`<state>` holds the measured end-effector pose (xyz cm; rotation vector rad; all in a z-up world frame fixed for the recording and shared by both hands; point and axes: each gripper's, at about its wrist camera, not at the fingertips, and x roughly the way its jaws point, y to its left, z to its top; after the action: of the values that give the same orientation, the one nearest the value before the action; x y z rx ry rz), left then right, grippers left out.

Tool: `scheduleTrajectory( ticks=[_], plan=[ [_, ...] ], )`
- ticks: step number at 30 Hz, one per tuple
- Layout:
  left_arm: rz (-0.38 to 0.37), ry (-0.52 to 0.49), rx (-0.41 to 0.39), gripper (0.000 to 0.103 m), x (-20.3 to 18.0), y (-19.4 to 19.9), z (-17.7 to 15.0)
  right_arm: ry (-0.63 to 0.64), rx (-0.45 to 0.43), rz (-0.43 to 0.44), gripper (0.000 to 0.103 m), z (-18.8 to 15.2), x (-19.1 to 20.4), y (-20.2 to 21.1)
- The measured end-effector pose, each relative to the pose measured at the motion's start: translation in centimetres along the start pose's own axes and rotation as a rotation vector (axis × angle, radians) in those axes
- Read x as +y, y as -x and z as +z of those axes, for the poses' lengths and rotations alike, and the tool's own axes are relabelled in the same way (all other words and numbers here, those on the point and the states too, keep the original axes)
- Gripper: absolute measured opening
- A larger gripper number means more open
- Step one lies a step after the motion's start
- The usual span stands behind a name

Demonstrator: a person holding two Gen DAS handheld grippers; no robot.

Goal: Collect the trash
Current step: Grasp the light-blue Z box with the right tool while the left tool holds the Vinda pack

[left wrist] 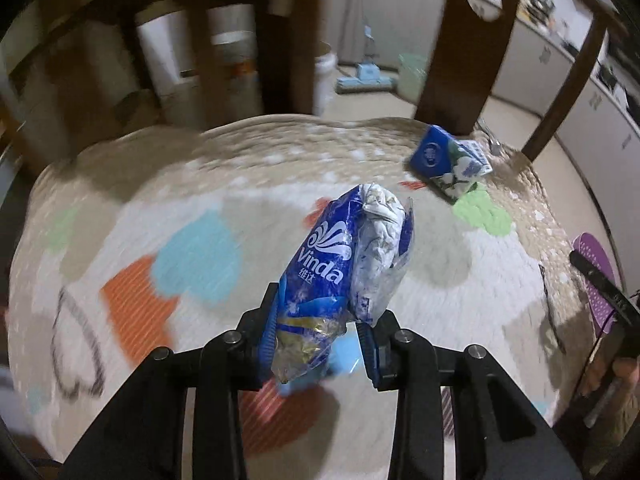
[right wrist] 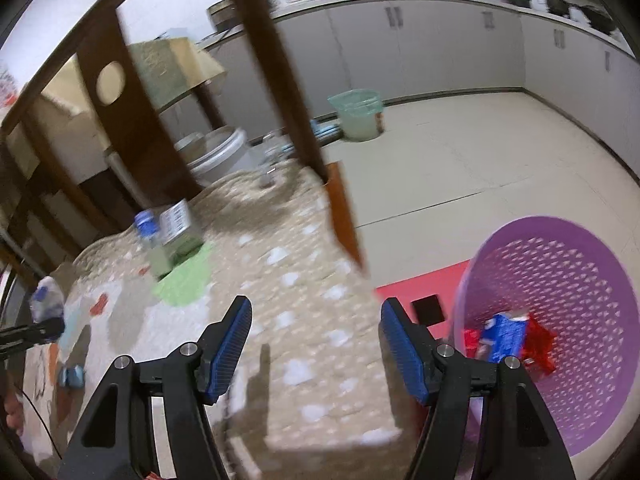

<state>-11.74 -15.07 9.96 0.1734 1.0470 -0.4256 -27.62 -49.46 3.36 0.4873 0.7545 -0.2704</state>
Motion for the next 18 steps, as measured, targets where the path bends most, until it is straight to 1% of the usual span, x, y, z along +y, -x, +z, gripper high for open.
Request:
scheduleTrajectory(
  ticks=[3,5,6,8,9,11,15,17,18],
  plan=[
    [0.036,0.056,-0.026,0.035,3.0,1.9,-2.6,0.069,0.059,0.115,0.071,-1.1,3.1,-0.1],
    [0.045,0.102,-0.028,0.035,5.2,2.7,-4.1,0.116,0.128,0.205,0.071,-2.1,6.0,-0.4],
    [0.044,0.127,-0.027,0.035,6.2,2.9,-4.6,0.139,0.177,0.258,0.071,-2.9,8.0,-0.8],
    [0.040,0.167,-0.026,0.035,7.6,3.3,-5.8,0.167,0.233,0.308,0.072,-3.9,10.8,-1.4],
    [0.034,0.180,-0.025,0.035,8.2,3.3,-6.3,0.204,0.267,0.335,0.072,-4.5,13.1,-2.0],
    [0.019,0.191,-0.022,0.035,9.0,3.5,-7.1,0.315,0.295,0.336,0.072,-5.4,17.0,-2.7],
    [0.009,0.172,-0.022,0.036,9.6,3.6,-8.7,0.551,0.307,0.322,0.072,-5.9,23.7,-4.1],
    [0.005,0.173,-0.019,0.036,9.9,3.4,-9.4,0.654,0.311,0.321,0.074,-6.0,27.2,-5.1],
    [0.001,0.178,-0.015,0.036,10.2,3.3,-9.7,0.675,0.316,0.325,0.077,-5.8,27.9,-5.4]
  ],
)
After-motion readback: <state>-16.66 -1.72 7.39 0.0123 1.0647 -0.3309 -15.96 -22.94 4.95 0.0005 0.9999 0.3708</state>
